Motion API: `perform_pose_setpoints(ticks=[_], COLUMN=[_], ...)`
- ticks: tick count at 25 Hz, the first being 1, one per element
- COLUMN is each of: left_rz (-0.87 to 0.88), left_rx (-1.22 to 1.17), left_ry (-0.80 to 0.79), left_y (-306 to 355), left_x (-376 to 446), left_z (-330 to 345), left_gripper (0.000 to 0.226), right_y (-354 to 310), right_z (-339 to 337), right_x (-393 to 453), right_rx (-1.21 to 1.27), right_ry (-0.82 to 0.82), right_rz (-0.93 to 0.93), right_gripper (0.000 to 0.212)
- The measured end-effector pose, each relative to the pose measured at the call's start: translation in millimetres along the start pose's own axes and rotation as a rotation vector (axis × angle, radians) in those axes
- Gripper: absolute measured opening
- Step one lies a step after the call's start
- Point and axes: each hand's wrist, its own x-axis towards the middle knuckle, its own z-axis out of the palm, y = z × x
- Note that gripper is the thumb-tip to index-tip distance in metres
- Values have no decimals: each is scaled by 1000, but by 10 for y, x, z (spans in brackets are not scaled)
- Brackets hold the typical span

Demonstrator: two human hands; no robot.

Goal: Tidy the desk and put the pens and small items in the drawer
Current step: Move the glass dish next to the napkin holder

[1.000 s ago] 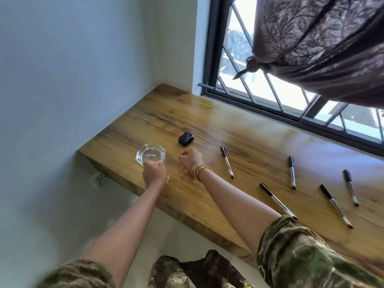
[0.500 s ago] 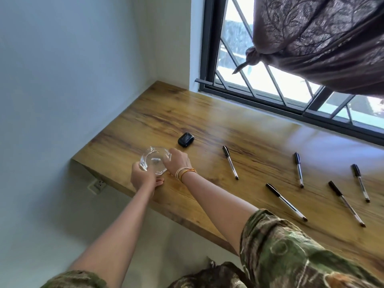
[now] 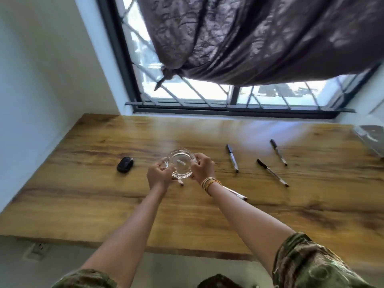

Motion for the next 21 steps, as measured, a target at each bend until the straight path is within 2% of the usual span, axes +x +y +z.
perform_pose_setpoints(ticks=[3,7,11,13,16,21], left_rz=[7,15,51,24,-3,-64], left_rx=[-35,-2,92,99,111,131], left_ry=[-201,-357,-446,-486,-515,-542], left_y=[280,431,501,533,546,571], left_x=[-250,-639,-1089,-1338,-1628,-1970], left_z=[853,2059,3211,3772,4424,5257], left_gripper=[29,28,17,25,35,28], right_y=[414,968,1594,1925,2226,2550], right_z=[-775,-1853,-2843,-3306,-3884,-4706], right_x=[176,334,439,495,518,518], right_rx=[-3,-14,-2,3,13,-30], right_ry=[185,398,532,616,675,723], right_rz=[39,75,138,201,269,326], right_gripper=[23,25,34,36,34,20])
